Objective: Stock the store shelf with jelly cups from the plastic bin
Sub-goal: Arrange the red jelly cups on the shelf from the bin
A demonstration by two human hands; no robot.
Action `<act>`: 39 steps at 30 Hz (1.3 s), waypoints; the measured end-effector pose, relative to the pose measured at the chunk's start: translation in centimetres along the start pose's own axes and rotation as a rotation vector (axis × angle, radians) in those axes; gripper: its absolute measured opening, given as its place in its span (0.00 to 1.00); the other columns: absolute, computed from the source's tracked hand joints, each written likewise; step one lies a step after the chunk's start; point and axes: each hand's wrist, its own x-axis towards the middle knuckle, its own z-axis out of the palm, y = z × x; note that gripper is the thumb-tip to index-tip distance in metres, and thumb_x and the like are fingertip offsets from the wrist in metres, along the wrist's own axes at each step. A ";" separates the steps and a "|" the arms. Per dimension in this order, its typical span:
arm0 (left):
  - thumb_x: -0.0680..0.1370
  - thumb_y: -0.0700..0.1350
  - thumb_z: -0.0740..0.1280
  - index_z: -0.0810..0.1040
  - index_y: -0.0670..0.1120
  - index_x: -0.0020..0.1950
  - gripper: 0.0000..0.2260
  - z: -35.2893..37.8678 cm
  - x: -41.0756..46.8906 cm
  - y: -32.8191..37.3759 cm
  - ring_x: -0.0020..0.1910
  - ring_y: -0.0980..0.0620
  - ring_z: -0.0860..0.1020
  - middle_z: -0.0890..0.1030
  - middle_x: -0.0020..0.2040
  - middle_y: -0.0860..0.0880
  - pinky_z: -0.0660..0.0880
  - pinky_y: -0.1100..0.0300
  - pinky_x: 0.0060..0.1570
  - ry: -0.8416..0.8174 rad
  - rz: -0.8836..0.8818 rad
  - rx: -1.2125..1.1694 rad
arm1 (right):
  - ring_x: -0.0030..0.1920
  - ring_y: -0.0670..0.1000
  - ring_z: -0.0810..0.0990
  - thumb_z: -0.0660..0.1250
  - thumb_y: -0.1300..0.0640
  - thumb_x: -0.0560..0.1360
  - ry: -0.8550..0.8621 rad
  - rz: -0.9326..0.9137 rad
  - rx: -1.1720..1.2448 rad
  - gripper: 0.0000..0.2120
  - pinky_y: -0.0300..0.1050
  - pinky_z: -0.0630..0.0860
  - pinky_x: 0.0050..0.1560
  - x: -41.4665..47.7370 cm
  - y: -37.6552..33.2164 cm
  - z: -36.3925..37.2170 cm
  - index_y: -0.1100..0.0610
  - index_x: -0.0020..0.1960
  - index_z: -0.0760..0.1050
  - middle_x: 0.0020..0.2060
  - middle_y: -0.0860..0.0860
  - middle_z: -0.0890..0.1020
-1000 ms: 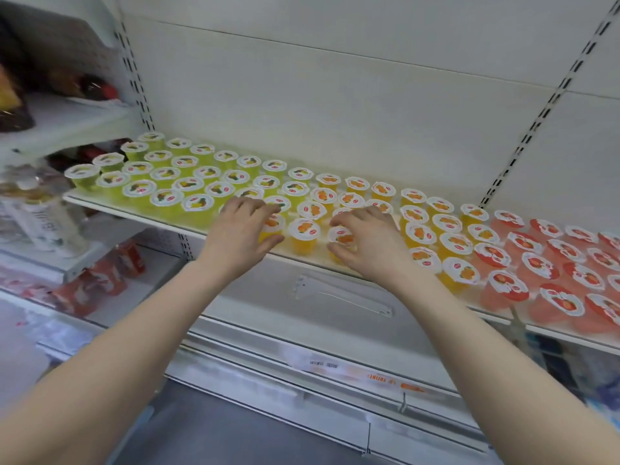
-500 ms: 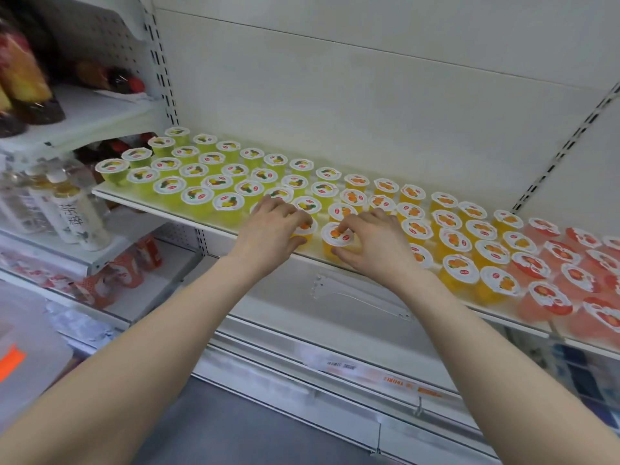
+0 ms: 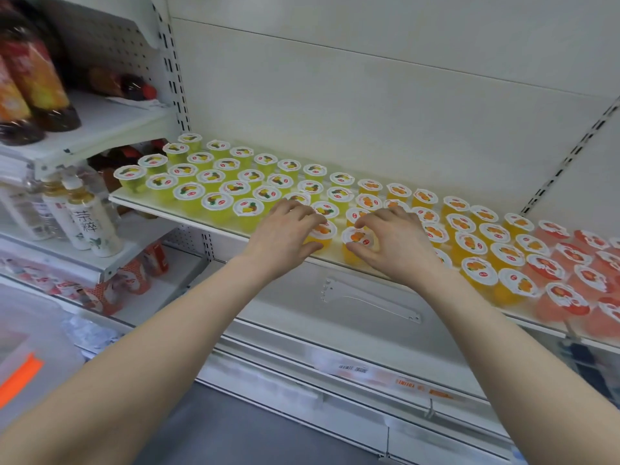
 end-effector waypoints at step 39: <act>0.73 0.57 0.71 0.78 0.48 0.57 0.18 -3.6 -3.6 -20.0 0.63 0.45 0.70 0.82 0.53 0.49 0.66 0.54 0.62 -0.109 -0.019 -0.052 | 0.55 0.57 0.73 0.70 0.44 0.70 -0.002 0.150 0.037 0.15 0.52 0.66 0.55 10.3 -18.0 4.9 0.53 0.51 0.77 0.45 0.51 0.82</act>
